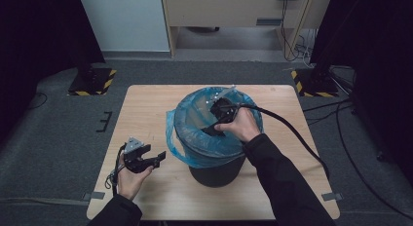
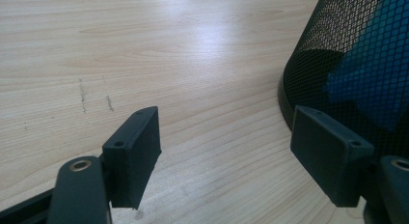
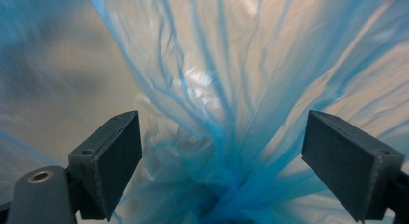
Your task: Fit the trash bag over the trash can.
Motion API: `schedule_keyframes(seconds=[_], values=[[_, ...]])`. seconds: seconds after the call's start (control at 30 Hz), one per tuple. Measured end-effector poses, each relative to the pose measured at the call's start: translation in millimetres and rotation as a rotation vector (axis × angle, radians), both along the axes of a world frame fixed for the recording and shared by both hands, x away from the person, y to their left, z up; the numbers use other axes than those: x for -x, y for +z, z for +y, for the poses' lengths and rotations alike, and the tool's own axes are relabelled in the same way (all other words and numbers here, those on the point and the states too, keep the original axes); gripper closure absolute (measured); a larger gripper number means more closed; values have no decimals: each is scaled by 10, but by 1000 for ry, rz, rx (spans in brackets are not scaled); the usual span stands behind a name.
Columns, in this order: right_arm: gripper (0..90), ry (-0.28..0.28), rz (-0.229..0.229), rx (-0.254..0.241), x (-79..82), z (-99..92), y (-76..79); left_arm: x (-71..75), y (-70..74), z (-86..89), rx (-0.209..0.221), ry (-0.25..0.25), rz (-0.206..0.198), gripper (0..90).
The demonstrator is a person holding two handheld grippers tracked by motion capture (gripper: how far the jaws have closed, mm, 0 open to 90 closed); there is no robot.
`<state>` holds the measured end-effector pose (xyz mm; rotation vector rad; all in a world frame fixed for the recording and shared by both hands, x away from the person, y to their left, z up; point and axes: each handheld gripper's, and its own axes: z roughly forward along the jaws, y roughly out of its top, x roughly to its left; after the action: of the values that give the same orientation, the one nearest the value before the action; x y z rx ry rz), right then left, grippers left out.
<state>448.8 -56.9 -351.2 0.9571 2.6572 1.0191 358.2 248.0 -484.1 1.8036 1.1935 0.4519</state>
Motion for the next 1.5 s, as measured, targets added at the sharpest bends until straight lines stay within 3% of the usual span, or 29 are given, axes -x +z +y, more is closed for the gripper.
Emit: schedule_keyframes(seconds=[0.33,0.5,0.6,0.77,0.93,1.03,1.13,1.27,1.43,1.5], values=[[136,-34,-181,-226,92,-126,316,-11,-20,-3,-7,2,16,250],[136,-44,-253,-369,185,-174,536,-12,-24,-1,-14,2,17,247],[136,-54,-321,-412,234,-210,651,-15,-26,1,-13,3,14,241],[135,-75,-381,-545,310,-306,840,-12,-25,4,-8,2,13,241],[129,-147,-468,-615,336,-549,1009,-7,-22,2,-6,0,12,249],[126,-228,-523,-658,347,-786,1064,-7,-22,4,-2,-2,13,258],[131,-330,-583,-679,357,-1067,1020,-7,-21,3,4,-6,15,276],[140,-471,-604,-690,345,-1442,745,-10,-23,-4,0,-15,19,301],[145,-573,-544,-671,309,-1815,217,-11,-18,-10,-1,-24,25,360],[151,-595,-509,-638,307,-1927,-10,-8,-14,-7,-4,-24,27,378]])
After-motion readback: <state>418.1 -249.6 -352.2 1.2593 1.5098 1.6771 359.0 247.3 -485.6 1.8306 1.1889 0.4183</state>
